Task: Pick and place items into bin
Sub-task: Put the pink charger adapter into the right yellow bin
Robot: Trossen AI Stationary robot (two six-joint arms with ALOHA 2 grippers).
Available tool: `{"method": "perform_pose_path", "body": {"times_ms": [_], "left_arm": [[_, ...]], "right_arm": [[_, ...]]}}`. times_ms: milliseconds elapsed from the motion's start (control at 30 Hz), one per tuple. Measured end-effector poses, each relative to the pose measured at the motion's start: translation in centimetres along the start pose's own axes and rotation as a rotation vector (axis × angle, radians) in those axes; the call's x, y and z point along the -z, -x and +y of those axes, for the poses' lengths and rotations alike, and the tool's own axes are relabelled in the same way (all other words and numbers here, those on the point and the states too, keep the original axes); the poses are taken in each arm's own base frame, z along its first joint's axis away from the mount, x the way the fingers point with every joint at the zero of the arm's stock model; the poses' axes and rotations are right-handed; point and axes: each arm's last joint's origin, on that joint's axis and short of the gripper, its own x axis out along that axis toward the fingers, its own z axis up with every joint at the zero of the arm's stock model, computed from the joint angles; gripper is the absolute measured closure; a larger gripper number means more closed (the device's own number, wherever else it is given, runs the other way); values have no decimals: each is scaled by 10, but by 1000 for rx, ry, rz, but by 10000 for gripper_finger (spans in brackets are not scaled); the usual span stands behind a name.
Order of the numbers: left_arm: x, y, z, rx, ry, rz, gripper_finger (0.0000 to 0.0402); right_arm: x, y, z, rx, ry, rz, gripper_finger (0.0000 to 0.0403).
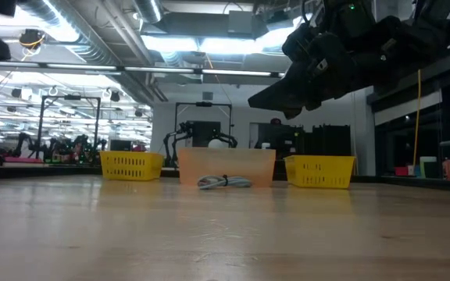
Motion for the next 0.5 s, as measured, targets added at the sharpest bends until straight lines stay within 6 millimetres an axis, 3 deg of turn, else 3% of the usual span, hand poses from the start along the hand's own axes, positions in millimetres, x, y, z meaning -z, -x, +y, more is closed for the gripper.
{"method": "perform_pose_path", "body": {"times_ms": [500], "left_arm": [[-2,-22,-3,-60,0,43,186]], "right_arm": [[0,0,0,0,-1,-1,402]]}}
